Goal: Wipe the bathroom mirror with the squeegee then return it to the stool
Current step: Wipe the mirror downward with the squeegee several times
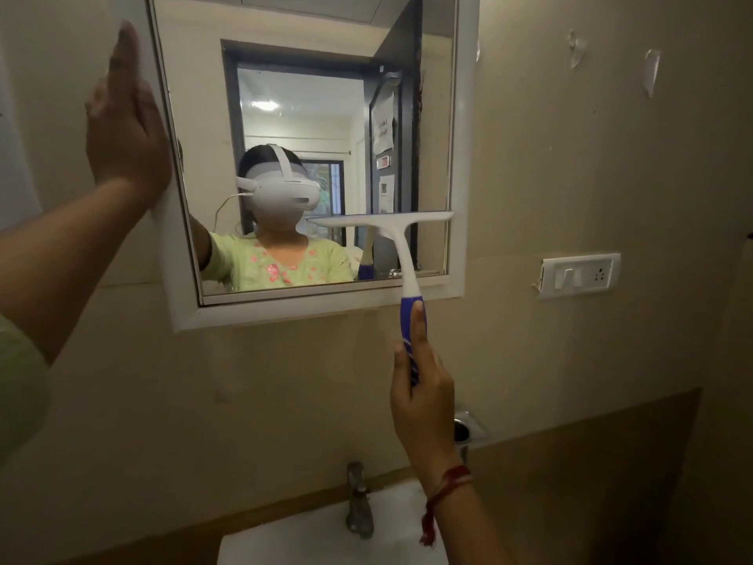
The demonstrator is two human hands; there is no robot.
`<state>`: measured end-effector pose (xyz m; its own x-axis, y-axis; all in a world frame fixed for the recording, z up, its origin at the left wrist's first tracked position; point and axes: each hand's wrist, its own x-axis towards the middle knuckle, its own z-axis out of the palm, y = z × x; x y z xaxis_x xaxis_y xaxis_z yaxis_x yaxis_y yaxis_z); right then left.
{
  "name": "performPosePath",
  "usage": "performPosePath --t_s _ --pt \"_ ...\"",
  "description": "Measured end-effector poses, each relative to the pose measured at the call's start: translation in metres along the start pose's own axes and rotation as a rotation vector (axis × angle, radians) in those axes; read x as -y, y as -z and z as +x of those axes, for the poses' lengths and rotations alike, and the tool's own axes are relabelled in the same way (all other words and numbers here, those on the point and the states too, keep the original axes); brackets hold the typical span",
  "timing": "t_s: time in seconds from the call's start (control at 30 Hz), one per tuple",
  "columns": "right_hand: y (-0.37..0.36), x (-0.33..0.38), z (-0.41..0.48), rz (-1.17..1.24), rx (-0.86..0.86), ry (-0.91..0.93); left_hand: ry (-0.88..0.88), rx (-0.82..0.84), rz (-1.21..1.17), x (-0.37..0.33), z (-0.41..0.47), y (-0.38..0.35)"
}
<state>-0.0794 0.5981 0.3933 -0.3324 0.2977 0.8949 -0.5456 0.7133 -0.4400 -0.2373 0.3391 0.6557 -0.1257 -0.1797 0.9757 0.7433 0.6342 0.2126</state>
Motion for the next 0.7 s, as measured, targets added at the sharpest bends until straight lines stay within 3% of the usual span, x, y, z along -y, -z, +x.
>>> performPosePath --t_s 0.53,0.7 --pt "0.005 -0.005 -0.071 -0.036 0.101 -0.097 -0.021 0.021 0.078 -0.013 -0.004 0.007" --pt "0.012 0.012 -0.061 0.002 0.017 -0.064 -0.025 0.018 0.080 -0.013 -0.005 0.006"
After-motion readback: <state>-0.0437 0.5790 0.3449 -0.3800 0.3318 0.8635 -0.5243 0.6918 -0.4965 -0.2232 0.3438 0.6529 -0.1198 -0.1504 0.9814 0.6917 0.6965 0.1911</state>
